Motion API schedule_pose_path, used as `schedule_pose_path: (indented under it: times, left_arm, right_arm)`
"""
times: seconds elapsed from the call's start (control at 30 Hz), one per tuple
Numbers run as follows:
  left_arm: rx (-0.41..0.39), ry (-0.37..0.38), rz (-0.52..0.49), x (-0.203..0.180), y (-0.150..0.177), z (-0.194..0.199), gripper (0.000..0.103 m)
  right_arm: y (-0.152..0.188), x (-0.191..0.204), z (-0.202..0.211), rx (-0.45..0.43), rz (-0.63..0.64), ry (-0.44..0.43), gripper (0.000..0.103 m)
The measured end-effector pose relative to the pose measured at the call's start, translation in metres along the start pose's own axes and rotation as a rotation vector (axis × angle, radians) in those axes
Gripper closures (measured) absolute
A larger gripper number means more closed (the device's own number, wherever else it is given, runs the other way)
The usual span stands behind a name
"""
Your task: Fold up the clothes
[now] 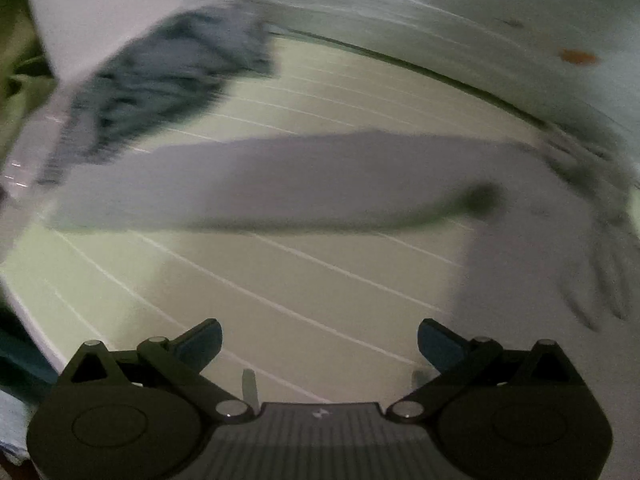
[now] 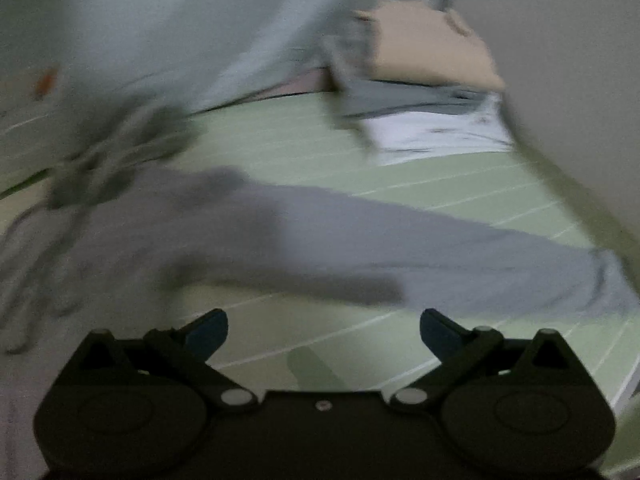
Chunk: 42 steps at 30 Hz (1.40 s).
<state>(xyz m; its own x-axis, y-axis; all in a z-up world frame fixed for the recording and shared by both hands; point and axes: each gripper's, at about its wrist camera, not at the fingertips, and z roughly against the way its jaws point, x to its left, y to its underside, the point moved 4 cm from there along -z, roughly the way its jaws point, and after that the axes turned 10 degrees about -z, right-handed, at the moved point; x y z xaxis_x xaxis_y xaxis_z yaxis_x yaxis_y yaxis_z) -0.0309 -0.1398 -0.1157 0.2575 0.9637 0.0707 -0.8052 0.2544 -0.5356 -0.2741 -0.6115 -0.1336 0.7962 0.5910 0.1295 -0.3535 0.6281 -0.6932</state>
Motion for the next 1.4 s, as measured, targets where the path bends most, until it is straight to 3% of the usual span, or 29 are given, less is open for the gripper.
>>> schedule_pose_path:
  times: [0.23,0.47,0.63,1.2,1.3,1.4]
  left_arm:
    - [0.011,-0.116,0.104,0.129,-0.034,-0.04,0.002]
    - [0.067,-0.209,0.128,0.195,-0.045,-0.073,0.006]
    - [0.11,-0.179,0.1,0.199,-0.046,-0.093,0.012]
    - [0.063,-0.116,0.152,0.221,-0.04,-0.102,0.003]
    - [0.041,-0.101,0.126,0.219,-0.04,-0.1,0.01]
    - [-0.007,-0.1,0.109,0.214,-0.04,-0.095,0.033]
  right_arm:
    - [0.074,0.124,0.036,0.06,0.058,-0.122,0.0]
    - [0.099,0.167,0.056,0.092,0.099,-0.078,0.0]
    - [0.099,0.18,0.06,0.107,0.102,-0.038,0.0]
    - [0.112,0.2,0.064,0.124,0.076,-0.003,0.0]
    - [0.115,0.203,0.062,0.144,0.083,-0.008,0.0]
    - [0.117,0.206,0.061,0.156,0.097,-0.014,0.0]
